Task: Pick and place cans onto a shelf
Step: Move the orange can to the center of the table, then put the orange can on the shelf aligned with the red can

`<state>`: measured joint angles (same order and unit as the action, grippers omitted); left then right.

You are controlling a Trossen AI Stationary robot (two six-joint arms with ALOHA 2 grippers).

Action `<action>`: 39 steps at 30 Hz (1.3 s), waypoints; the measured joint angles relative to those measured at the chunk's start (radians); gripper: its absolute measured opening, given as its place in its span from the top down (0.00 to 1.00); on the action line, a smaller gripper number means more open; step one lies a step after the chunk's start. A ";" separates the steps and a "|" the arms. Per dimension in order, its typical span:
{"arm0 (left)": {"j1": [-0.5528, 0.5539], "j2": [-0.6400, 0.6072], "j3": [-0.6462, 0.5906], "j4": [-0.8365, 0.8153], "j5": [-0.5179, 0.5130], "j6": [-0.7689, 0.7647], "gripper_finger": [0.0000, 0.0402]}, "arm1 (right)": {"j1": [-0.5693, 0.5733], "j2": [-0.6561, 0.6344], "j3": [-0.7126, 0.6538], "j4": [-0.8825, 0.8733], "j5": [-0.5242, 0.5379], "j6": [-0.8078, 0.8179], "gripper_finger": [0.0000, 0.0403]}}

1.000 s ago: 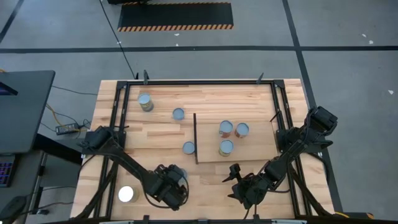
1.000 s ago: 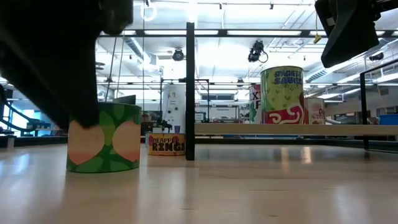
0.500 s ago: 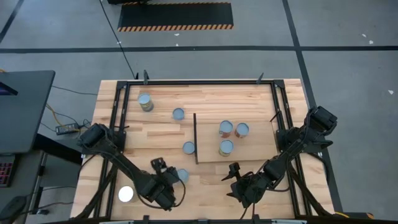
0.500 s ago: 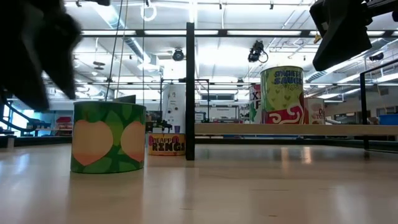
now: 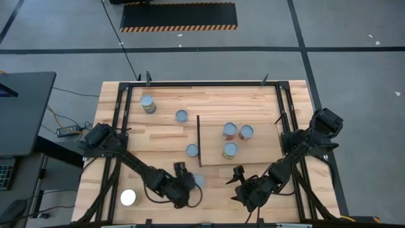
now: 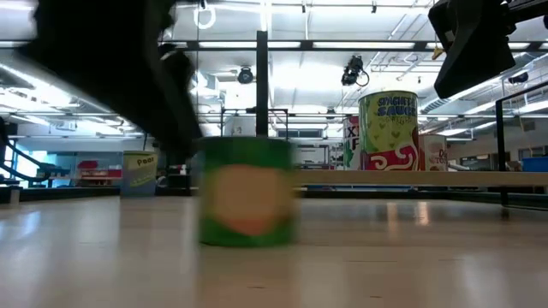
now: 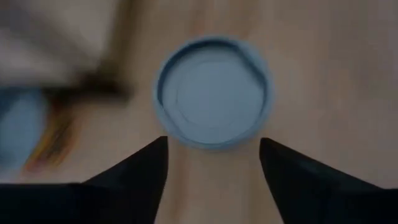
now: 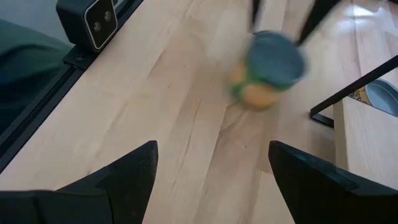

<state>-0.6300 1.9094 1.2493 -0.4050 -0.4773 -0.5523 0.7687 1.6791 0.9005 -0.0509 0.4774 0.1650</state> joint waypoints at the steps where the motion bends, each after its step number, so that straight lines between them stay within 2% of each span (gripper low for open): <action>1: 0.000 0.006 0.001 0.071 0.009 0.044 0.40 | 0.000 0.000 0.000 0.000 0.000 0.000 0.22; 5: 0.005 0.032 0.001 0.253 0.052 0.139 0.48 | 0.001 0.000 0.000 0.006 0.000 0.001 0.22; 8: 0.007 0.033 0.000 0.294 0.063 0.150 0.53 | 0.001 0.000 0.000 0.017 0.001 0.000 0.22; 13: 0.004 0.003 0.004 0.278 0.078 0.097 0.57 | -0.027 0.002 -0.001 0.118 0.039 -0.005 0.22; 17: -0.010 0.008 0.002 0.177 0.098 -0.022 0.59 | -0.094 0.003 0.007 0.177 0.012 -0.005 0.20; 21: -0.026 0.012 -0.001 0.119 0.058 -0.122 0.60 | -0.137 0.020 0.089 0.138 -0.057 -0.064 0.15; 28: -0.020 0.090 -0.033 0.239 0.037 -0.089 0.60 | -0.161 0.116 0.253 -0.049 -0.142 -0.139 0.02; 34: -0.011 0.160 -0.031 0.460 0.027 0.045 0.60 | -0.178 0.182 0.278 -0.083 -0.214 -0.138 0.02; 39: 0.003 0.169 -0.031 0.480 0.026 0.071 0.60 | -0.184 0.202 0.279 -0.128 -0.269 -0.136 0.02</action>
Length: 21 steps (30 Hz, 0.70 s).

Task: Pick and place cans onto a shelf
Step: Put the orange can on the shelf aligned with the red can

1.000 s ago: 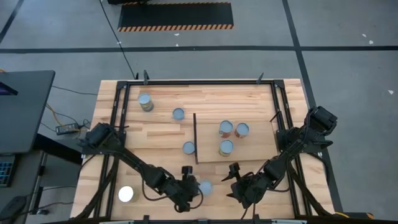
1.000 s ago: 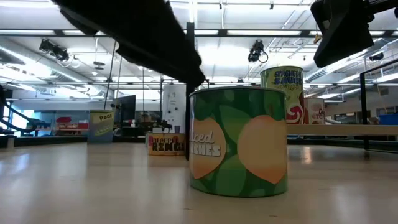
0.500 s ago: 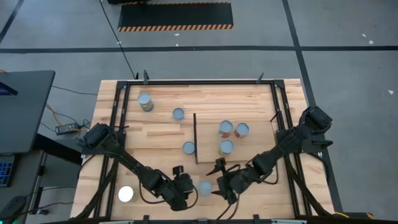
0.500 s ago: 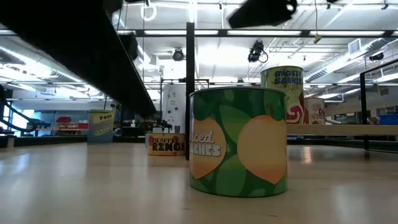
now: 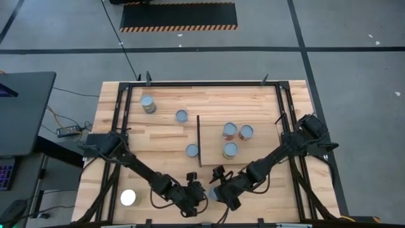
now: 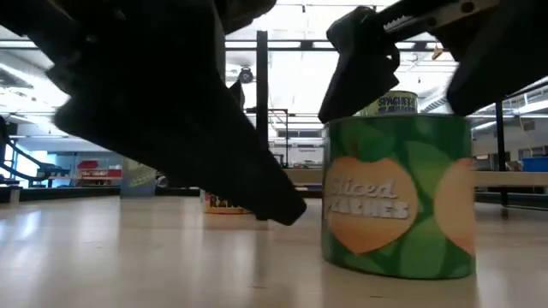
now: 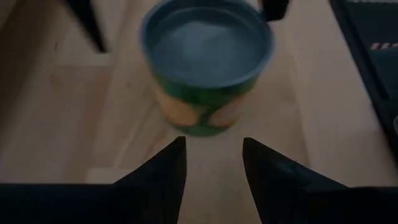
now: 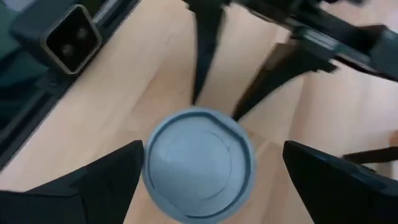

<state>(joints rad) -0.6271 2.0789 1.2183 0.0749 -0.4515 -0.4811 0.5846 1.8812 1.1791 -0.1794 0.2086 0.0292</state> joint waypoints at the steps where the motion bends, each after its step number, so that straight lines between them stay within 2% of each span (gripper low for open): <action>1: 0.003 0.000 0.000 -0.002 0.000 0.002 0.60 | 0.000 0.003 0.002 -0.005 -0.017 0.001 0.02; 9: 0.020 -0.001 0.000 0.020 0.003 0.004 0.60 | -0.014 0.035 -0.001 -0.013 -0.077 -0.031 0.04; 21: 0.025 -0.005 0.000 0.027 -0.003 0.006 0.60 | -0.016 0.029 -0.001 0.034 -0.080 -0.084 0.07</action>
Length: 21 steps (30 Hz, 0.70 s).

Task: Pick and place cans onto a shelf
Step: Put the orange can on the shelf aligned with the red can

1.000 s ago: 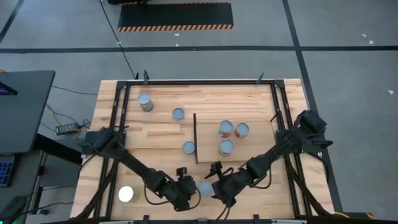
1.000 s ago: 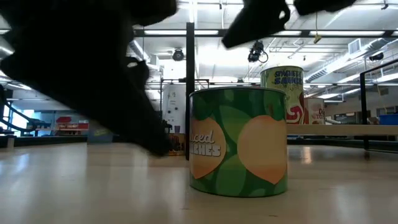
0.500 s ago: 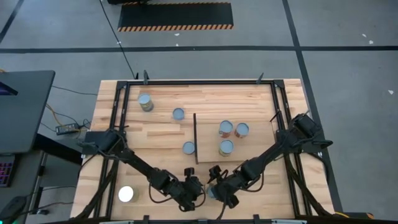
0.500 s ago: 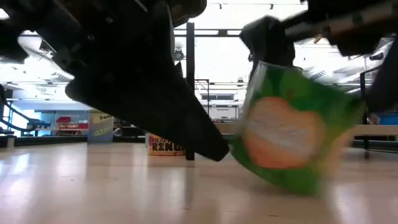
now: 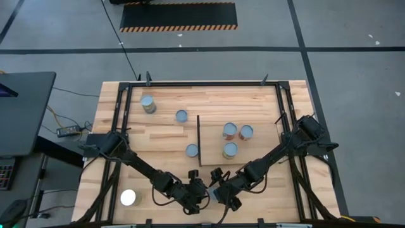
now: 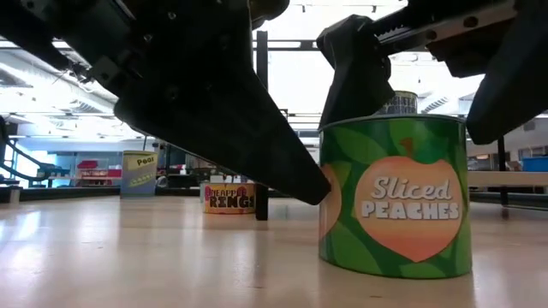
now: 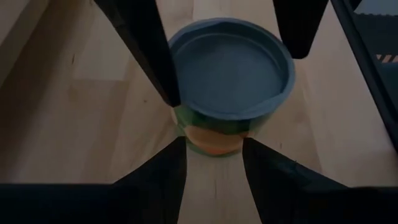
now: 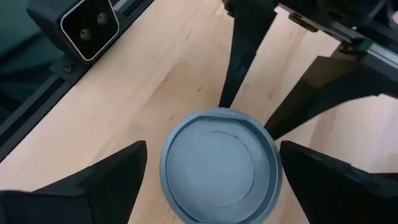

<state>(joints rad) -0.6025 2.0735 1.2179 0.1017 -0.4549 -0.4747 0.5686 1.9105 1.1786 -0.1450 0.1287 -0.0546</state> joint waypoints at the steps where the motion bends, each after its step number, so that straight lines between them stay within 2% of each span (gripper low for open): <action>1: 0.001 0.000 0.000 0.000 0.000 0.000 0.60 | 0.000 0.001 0.000 0.002 0.000 -0.006 0.07; 7: 0.001 0.000 0.000 0.005 0.000 0.000 0.60 | -0.009 0.003 0.000 -0.007 -0.004 -0.023 0.10; 13: 0.001 0.000 0.000 0.005 -0.022 0.000 0.60 | -0.036 0.003 0.000 -0.008 -0.086 0.022 0.18; 21: 0.003 -0.004 0.000 0.005 -0.022 -0.003 0.60 | -0.042 0.002 0.001 -0.018 -0.104 0.027 0.23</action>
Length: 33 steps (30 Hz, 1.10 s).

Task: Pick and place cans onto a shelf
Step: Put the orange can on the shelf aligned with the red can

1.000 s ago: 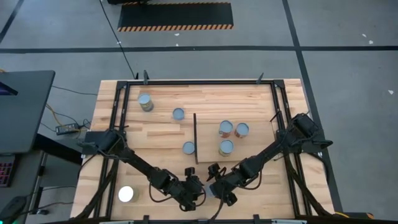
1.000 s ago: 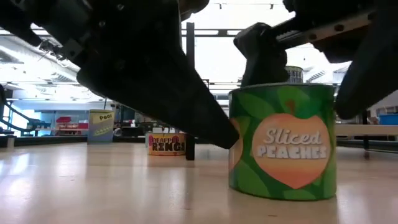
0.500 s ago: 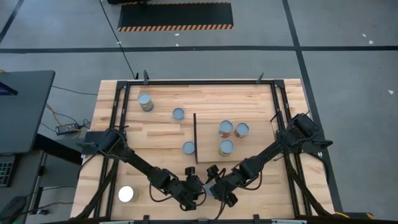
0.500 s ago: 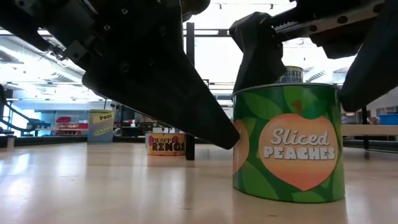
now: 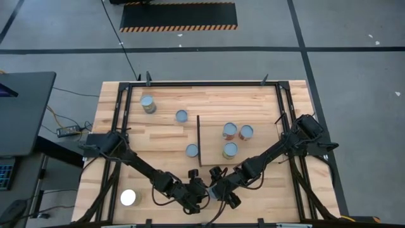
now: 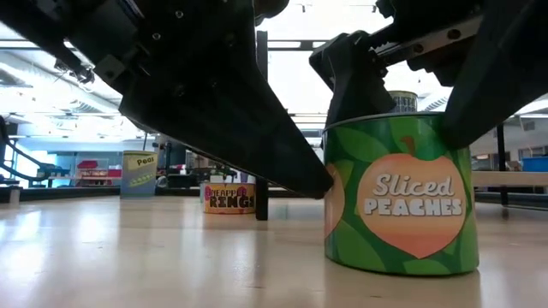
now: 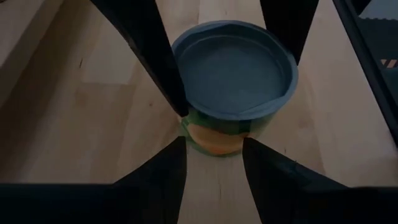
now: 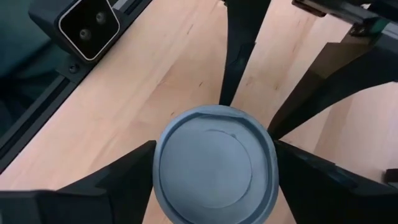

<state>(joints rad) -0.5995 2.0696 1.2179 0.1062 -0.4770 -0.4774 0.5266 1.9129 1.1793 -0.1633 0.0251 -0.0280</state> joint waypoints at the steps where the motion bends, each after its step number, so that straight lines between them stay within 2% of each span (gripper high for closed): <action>1: 0.000 -0.003 0.000 0.000 0.001 0.000 0.60 | 0.000 0.000 0.000 0.000 0.000 0.002 0.23; 7: -0.013 -0.086 0.000 -0.078 0.012 -0.009 0.60 | 0.040 -0.074 -0.003 -0.108 0.029 0.044 0.24; 12: -0.043 -0.144 0.000 -0.094 -0.028 0.020 0.60 | 0.107 -0.233 -0.002 -0.316 0.118 0.147 0.24; 16: -0.054 -0.144 0.000 -0.075 -0.059 0.026 0.60 | 0.177 -0.379 -0.001 -0.461 0.205 0.249 0.24; 20: -0.053 -0.143 0.000 -0.076 -0.062 0.020 0.60 | 0.240 -0.517 -0.058 -0.583 0.296 0.363 0.24; 23: -0.053 -0.143 0.000 -0.062 -0.062 0.027 0.60 | 0.265 -0.619 -0.165 -0.586 0.411 0.418 0.24; 25: -0.051 -0.143 0.000 -0.064 -0.058 0.022 0.60 | 0.263 -0.682 -0.256 -0.554 0.452 0.438 0.24; 29: -0.051 -0.143 0.000 -0.063 0.008 -0.012 0.60 | 0.210 -0.786 -0.423 -0.473 0.444 0.427 0.24; 33: -0.046 -0.148 0.000 -0.049 0.030 -0.016 0.60 | 0.118 -0.853 -0.500 -0.436 0.396 0.319 0.24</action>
<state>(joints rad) -0.6455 1.9218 1.2182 0.0576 -0.4469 -0.4931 0.6450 1.0599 0.6795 -0.5996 0.4208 0.2908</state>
